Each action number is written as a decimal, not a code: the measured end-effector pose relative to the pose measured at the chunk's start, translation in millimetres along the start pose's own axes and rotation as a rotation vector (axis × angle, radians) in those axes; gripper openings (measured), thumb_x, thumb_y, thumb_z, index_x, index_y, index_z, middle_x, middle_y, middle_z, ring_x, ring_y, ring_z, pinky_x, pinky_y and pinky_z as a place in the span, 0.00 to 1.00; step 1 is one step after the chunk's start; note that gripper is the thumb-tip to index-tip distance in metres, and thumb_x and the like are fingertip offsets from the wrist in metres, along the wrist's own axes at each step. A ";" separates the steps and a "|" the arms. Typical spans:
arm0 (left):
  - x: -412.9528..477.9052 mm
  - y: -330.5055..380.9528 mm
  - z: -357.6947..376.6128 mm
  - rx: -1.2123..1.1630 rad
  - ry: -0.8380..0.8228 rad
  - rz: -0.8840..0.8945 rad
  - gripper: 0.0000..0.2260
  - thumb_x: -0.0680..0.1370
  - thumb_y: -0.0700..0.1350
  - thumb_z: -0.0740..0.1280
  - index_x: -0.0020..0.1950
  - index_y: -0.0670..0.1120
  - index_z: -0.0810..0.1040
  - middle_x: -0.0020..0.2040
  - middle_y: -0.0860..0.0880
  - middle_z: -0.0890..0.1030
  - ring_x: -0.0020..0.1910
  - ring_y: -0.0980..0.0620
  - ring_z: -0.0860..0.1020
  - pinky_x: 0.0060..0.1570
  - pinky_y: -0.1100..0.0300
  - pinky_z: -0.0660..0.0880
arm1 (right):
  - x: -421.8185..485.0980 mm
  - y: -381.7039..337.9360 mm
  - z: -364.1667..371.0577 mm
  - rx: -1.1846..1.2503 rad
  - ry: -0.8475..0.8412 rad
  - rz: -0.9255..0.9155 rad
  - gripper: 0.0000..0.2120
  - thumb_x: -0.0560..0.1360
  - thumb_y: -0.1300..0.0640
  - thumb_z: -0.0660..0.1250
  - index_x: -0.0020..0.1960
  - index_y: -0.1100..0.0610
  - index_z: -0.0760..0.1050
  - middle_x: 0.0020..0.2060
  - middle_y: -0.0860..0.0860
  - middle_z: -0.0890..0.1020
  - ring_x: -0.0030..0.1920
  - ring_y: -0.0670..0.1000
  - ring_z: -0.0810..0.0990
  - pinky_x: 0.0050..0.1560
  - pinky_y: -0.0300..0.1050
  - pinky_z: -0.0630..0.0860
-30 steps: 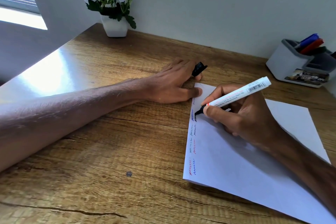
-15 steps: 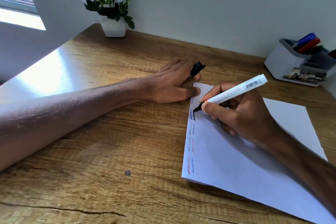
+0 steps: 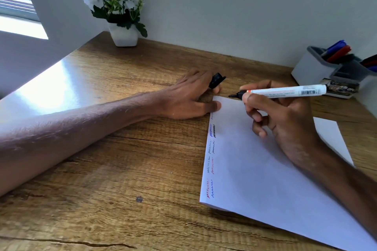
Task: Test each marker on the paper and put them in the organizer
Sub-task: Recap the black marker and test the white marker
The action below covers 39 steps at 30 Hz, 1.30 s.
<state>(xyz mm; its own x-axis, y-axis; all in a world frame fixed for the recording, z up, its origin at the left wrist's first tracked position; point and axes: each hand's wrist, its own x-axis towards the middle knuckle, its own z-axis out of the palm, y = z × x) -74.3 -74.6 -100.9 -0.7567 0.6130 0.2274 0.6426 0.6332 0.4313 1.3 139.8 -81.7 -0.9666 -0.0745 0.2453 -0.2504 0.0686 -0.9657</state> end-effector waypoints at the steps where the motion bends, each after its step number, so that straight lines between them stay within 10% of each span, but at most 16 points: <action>1: -0.2 0.4 -0.4 -0.004 -0.008 -0.002 0.17 0.76 0.59 0.60 0.58 0.49 0.69 0.61 0.51 0.75 0.64 0.50 0.68 0.63 0.51 0.68 | 1.2 -0.1 -1.7 0.001 0.004 -0.005 0.05 0.77 0.67 0.69 0.51 0.64 0.82 0.33 0.54 0.79 0.30 0.49 0.73 0.23 0.38 0.69; 7: -1.9 -2.7 1.8 -0.076 0.035 -0.017 0.14 0.85 0.57 0.55 0.56 0.47 0.71 0.56 0.53 0.77 0.60 0.54 0.71 0.59 0.61 0.66 | 9.6 -1.3 -12.0 0.092 -0.006 0.019 0.15 0.76 0.56 0.65 0.55 0.63 0.83 0.38 0.59 0.82 0.35 0.51 0.77 0.26 0.43 0.73; 15: -0.5 0.5 -0.9 -0.067 0.202 0.010 0.17 0.86 0.55 0.54 0.57 0.45 0.76 0.51 0.49 0.81 0.50 0.51 0.77 0.51 0.51 0.73 | 11.4 -10.2 -22.2 0.014 0.108 -0.139 0.02 0.78 0.63 0.70 0.50 0.60 0.82 0.42 0.62 0.86 0.35 0.55 0.82 0.28 0.44 0.76; 22: -0.7 2.7 -2.6 -0.036 0.233 0.107 0.14 0.84 0.54 0.59 0.66 0.54 0.77 0.56 0.58 0.79 0.51 0.69 0.73 0.46 0.77 0.66 | 10.1 -10.7 -23.3 -0.003 0.101 -0.213 0.05 0.77 0.66 0.70 0.51 0.64 0.82 0.37 0.60 0.83 0.32 0.55 0.79 0.27 0.43 0.76; 35: -0.9 8.0 -2.3 0.036 0.251 0.182 0.15 0.84 0.51 0.61 0.67 0.48 0.77 0.49 0.68 0.71 0.50 0.74 0.69 0.48 0.78 0.63 | 10.9 -4.3 -23.6 -0.123 0.066 -0.227 0.05 0.76 0.67 0.71 0.51 0.65 0.83 0.36 0.59 0.84 0.32 0.55 0.80 0.25 0.45 0.78; 39: -1.8 9.2 -1.2 0.070 0.245 0.206 0.15 0.84 0.52 0.61 0.68 0.48 0.77 0.55 0.57 0.78 0.50 0.73 0.69 0.48 0.78 0.63 | 11.2 -4.2 -22.0 -0.154 0.061 -0.226 0.04 0.75 0.65 0.73 0.50 0.63 0.83 0.36 0.59 0.85 0.32 0.55 0.82 0.25 0.46 0.78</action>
<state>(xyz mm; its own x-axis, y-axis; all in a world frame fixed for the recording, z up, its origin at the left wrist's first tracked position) -67.1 -70.5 -96.2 -0.6108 0.6050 0.5108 0.7856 0.5438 0.2952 -9.7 160.6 -73.0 -0.8854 -0.0455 0.4625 -0.4612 0.2080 -0.8625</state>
